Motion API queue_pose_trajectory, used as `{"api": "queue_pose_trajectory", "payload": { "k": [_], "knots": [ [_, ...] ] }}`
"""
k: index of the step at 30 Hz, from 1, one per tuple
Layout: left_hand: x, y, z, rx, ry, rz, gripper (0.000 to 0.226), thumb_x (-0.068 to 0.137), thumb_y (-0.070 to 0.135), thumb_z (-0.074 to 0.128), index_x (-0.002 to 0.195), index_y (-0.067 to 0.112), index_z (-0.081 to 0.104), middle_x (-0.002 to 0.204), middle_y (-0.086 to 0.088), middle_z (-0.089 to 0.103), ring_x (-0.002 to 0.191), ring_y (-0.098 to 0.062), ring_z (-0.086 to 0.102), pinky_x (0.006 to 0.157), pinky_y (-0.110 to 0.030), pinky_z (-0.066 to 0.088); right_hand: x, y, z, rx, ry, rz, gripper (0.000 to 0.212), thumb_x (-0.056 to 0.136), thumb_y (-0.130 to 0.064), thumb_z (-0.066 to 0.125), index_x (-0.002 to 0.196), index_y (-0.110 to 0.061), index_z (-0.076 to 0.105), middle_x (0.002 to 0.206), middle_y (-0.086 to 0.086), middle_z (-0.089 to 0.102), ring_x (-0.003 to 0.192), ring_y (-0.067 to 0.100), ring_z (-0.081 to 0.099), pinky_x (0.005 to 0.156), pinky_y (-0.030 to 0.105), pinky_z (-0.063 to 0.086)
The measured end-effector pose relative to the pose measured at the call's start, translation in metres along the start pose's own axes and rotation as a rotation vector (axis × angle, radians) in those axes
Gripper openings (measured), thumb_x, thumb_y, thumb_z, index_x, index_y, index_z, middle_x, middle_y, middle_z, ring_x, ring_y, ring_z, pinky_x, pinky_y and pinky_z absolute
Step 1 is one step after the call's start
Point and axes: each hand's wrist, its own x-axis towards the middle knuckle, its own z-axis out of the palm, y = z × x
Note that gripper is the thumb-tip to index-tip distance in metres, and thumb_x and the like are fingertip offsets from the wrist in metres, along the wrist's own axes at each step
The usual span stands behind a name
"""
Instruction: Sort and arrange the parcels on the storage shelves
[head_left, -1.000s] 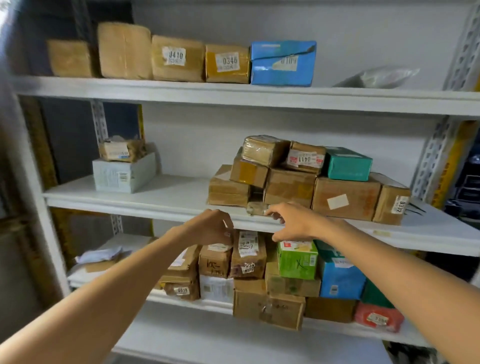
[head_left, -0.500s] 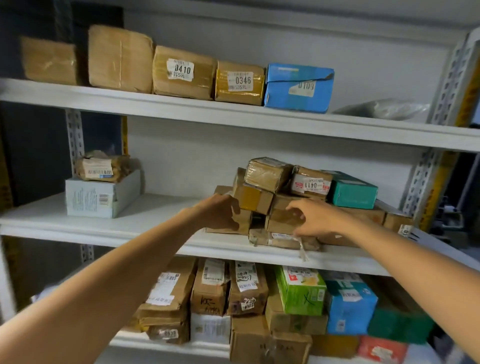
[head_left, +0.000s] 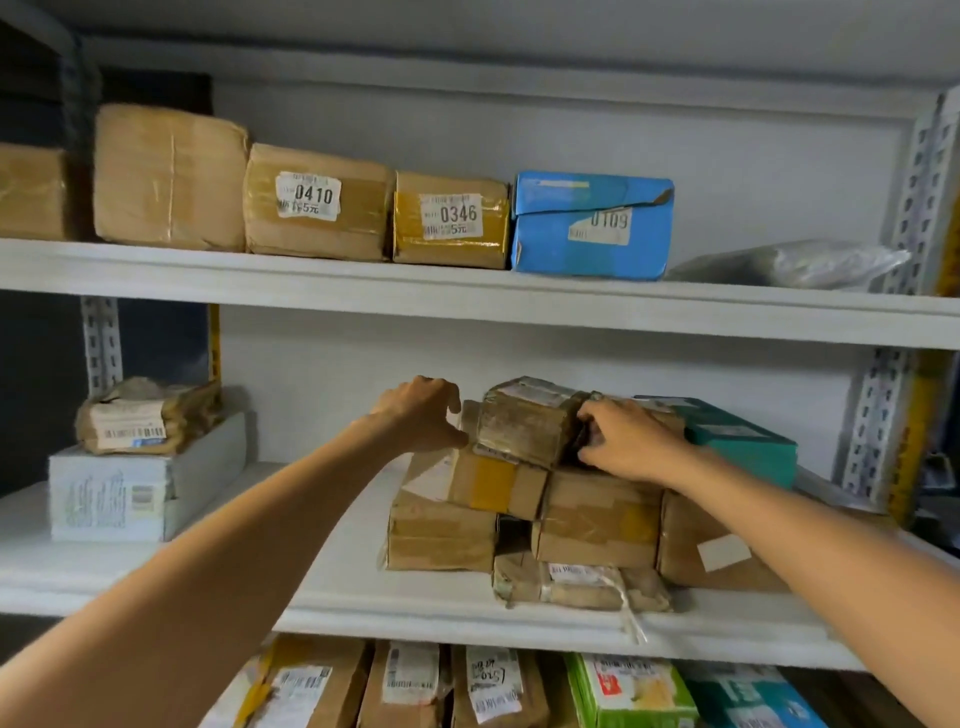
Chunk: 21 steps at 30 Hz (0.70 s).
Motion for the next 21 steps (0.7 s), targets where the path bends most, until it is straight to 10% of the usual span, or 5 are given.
{"api": "queue_pose_trajectory", "payload": {
  "k": [10, 21],
  "knots": [
    [0.073, 0.021, 0.023, -0.492, -0.120, -0.080, 0.045, 0.086, 0.034, 0.068, 0.121, 0.007, 0.060, 0.112, -0.011, 0.066, 0.096, -0.026, 0.063, 0.082, -0.035, 0.055, 0.037, -0.016, 0.023, 0.324, 0.187, 0.195, 0.030, 0.092, -0.043, 0.059, 0.074, -0.022, 0.047, 0.071, -0.006, 0.053, 0.062, 0.006, 0.049, 0.048, 0.020, 0.030],
    [0.077, 0.009, 0.043, -1.098, 0.007, -0.241, 0.044, 0.079, 0.021, 0.078, 0.115, 0.007, 0.056, 0.105, -0.016, 0.066, 0.091, -0.032, 0.068, 0.077, -0.045, 0.059, 0.055, -0.025, 0.041, 0.611, 0.400, 0.388, 0.037, 0.085, -0.036, 0.072, 0.107, -0.013, 0.053, 0.091, -0.005, 0.056, 0.084, 0.012, 0.053, 0.063, 0.023, 0.041]
  ]
}}
